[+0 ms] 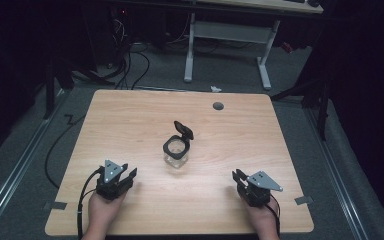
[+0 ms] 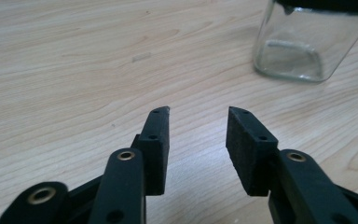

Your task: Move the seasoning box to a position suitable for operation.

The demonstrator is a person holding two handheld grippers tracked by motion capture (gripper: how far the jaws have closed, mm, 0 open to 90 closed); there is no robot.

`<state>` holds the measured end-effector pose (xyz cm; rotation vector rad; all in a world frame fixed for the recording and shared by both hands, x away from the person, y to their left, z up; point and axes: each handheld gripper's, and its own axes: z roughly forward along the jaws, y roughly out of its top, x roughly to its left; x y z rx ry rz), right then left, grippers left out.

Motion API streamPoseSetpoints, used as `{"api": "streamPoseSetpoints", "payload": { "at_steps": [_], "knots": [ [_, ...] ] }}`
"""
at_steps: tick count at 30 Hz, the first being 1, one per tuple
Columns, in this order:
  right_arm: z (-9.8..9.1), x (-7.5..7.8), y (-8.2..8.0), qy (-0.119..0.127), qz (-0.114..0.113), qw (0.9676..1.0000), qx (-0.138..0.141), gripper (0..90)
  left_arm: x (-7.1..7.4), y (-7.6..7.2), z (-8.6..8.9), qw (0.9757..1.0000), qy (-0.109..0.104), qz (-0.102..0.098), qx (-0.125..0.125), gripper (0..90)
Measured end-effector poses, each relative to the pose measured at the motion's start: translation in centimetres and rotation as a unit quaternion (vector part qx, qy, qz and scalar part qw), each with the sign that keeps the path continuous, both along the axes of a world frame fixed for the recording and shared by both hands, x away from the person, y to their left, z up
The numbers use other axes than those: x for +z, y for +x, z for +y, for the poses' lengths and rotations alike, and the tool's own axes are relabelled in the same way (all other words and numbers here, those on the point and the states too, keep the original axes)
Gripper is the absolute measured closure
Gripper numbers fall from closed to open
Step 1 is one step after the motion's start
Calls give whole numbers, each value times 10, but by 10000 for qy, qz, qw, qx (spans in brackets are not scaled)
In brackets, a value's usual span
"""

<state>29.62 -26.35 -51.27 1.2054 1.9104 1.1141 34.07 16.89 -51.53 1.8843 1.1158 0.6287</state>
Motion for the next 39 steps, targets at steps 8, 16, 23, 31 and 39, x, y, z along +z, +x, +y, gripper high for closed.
{"api": "streamPoseSetpoints", "payload": {
  "at_steps": [8,16,23,31,39],
  "knots": [
    [1,-2,1,-16,13,10000,62,777,-6,2,-3,10000,4,52,-29,550],
    [2,-3,1,-45,29,10000,79,773,-6,2,-1,10000,-36,52,5,540],
    [4,-4,0,-49,39,9999,116,792,-4,0,-1,9999,-62,-25,81,570],
    [6,-6,2,-47,90,9999,95,801,-6,2,3,9998,-137,-4,109,563],
    [14,-5,3,-98,71,9998,147,805,-3,-1,3,9999,-59,-120,98,566]
  ]
}}
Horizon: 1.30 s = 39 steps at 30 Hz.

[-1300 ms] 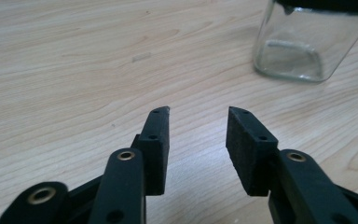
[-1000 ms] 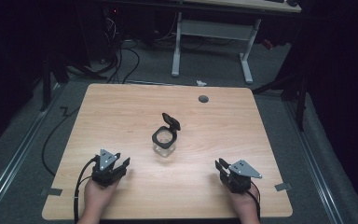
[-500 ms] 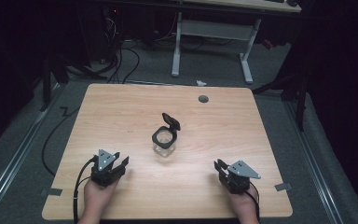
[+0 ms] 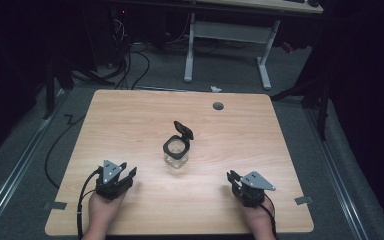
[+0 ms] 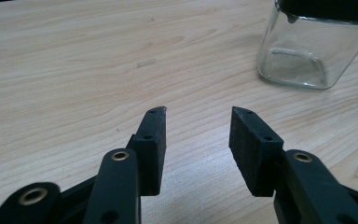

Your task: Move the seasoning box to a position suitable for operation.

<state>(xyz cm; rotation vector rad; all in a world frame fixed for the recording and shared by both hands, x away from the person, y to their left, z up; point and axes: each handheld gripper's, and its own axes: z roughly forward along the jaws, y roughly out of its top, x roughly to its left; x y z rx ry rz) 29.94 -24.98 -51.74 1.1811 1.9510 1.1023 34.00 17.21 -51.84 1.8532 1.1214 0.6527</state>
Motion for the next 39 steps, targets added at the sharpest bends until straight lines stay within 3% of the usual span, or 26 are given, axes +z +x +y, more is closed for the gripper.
{"api": "streamPoseSetpoints", "payload": {
  "at_steps": [6,16,25,39],
  "knots": [
    [8,4,5,26,-7,10000,81,808,0,0,-4,9999,73,-5,-87,559],
    [17,16,21,86,-59,9999,137,870,-1,0,-5,9997,-49,52,-223,547],
    [32,32,41,140,-87,9996,213,891,-1,1,-4,9995,-187,71,-235,543],
    [49,53,69,213,-208,9990,331,900,-1,-1,-5,9995,-142,68,-273,553]
  ]
}}
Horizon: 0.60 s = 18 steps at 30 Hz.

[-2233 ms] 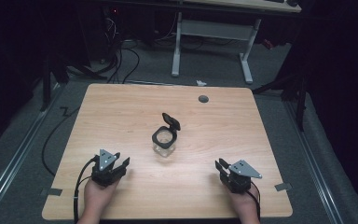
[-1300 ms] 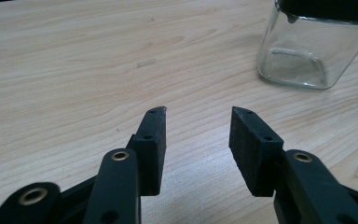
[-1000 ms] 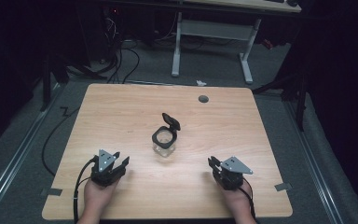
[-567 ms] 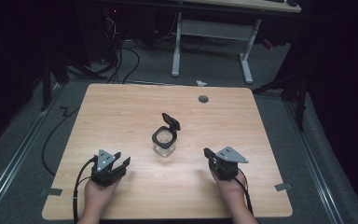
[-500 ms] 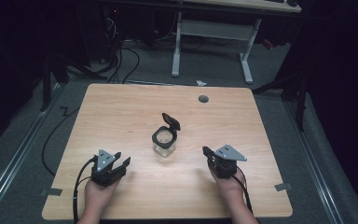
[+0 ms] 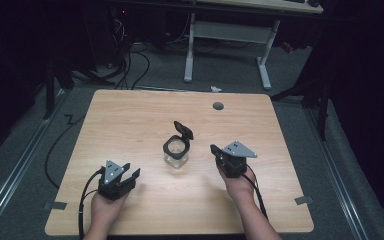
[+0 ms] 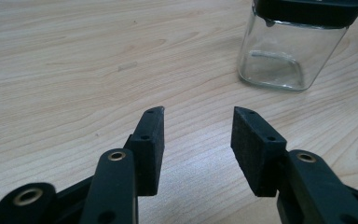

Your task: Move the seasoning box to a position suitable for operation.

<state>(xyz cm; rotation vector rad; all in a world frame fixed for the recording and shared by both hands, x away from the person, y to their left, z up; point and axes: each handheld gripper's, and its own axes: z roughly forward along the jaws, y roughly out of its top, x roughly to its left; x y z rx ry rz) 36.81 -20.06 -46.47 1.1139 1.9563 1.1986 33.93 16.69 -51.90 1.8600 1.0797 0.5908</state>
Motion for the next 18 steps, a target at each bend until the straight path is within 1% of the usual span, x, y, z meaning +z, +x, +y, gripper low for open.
{"api": "streamPoseSetpoints", "payload": {
  "at_steps": [2,5,8,9,10,11,13,14,17,18],
  "knots": [
    [4,4,7,9,8,10000,-10,900,-1,0,-2,10000,0,13,-24,555],
    [10,8,15,8,-16,10000,16,900,-1,0,-4,10000,46,-42,-60,577],
    [15,12,23,1,-50,10000,36,900,-1,1,-5,9999,-73,19,-67,585],
    [15,12,23,1,-50,10000,36,900,-1,1,-5,9999,-73,19,-67,597],
    [19,14,27,-5,-58,10000,45,900,-2,3,-7,9999,-95,61,-82,604],
    [21,15,29,-1,-47,10000,37,900,-3,4,-9,9999,-51,77,-91,606],
    [23,17,33,-4,-66,10000,50,900,-6,9,-16,9997,172,151,-101,629],
    [25,18,35,-25,-82,10000,51,900,-6,11,-19,9996,175,183,-99,646],
    [28,19,40,-7,-66,10000,36,900,-5,14,-28,9996,28,219,-176,704],
    [29,20,42,-29,-78,10000,30,900,-4,16,-31,9993,-26,263,-258,715]
  ]
}}
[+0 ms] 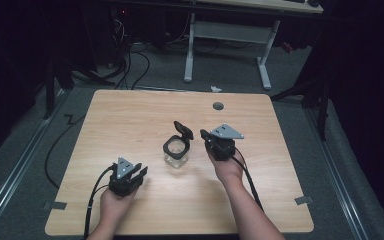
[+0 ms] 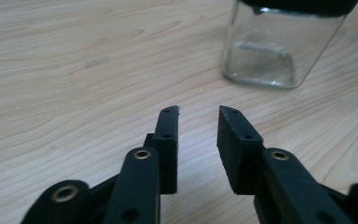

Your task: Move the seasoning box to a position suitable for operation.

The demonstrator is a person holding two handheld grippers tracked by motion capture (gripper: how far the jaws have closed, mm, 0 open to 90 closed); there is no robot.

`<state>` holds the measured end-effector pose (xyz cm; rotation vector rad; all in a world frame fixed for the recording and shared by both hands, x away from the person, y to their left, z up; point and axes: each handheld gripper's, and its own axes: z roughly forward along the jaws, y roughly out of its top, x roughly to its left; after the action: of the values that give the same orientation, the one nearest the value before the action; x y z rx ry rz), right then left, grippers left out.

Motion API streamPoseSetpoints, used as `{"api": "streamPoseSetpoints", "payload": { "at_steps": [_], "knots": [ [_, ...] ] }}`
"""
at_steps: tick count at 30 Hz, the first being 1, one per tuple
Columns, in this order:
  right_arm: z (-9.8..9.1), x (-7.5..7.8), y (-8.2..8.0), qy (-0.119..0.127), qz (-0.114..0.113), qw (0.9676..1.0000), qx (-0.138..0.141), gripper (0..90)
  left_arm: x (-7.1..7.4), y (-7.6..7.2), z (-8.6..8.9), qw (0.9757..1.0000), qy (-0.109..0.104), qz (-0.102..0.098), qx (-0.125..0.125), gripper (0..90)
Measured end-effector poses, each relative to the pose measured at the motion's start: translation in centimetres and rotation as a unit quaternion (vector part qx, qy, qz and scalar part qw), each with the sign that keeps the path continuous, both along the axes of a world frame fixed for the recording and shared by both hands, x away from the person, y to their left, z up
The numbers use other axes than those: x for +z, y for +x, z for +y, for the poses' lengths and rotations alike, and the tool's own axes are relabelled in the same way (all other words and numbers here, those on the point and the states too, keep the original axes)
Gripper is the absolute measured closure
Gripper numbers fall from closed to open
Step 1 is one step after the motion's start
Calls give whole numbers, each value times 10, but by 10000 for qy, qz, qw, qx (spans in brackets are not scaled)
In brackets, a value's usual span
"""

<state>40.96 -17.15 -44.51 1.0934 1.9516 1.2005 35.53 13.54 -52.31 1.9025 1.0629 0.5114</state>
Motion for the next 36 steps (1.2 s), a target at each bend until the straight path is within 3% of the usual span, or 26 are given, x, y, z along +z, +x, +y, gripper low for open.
{"api": "streamPoseSetpoints", "payload": {
  "at_steps": [4,8,11,17,36],
  "knots": [
    [4,2,3,5,1,10000,44,900,2,7,-15,10000,-38,1,-89,781],
    [6,4,8,-8,-32,9999,97,900,8,12,-30,9995,-271,-63,-121,857],
    [8,6,11,30,-47,9999,118,900,13,13,-40,9991,-363,-154,-141,870],
    [12,9,15,55,-35,9999,149,900,15,17,-55,9989,-424,-115,-167,886],
    [22,9,19,117,-30,9996,255,900,12,17,-64,9986,-445,-111,-251,885]
  ]
}}
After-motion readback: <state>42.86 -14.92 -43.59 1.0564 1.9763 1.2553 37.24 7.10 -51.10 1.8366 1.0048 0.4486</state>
